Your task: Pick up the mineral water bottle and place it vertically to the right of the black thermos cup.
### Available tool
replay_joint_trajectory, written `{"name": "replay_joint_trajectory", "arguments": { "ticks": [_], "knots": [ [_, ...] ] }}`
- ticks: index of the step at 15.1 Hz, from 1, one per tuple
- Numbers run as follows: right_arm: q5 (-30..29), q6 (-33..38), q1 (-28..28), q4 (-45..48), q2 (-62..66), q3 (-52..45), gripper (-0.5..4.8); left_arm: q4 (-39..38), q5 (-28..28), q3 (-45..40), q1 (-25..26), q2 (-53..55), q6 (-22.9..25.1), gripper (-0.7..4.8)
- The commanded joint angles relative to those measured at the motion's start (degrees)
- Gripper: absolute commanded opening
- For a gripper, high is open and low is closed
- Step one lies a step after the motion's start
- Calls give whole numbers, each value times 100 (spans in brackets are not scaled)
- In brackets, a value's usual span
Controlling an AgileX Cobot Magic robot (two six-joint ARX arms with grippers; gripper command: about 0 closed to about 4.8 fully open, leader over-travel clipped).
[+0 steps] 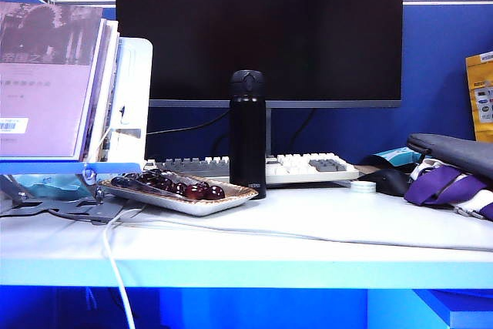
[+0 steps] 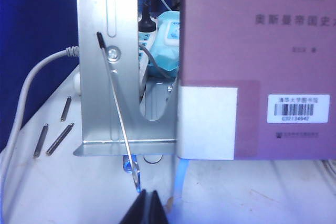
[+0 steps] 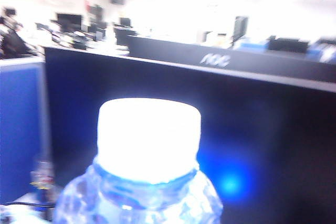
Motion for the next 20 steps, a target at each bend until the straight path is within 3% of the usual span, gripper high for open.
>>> {"name": "replay_joint_trajectory", "arguments": {
  "ticks": [1,12,20],
  "knots": [
    [238,-205,105,616,-66,44,148,-72,2,0,2,-17,-17,-5],
    [625,-59,109,1403,1331,39,147,-72,2,0,2,-17,-17,-5],
    [621,-26,249,2673,2505,-420,144,-72,0,0,2,-17,-17,-5]
  ]
}}
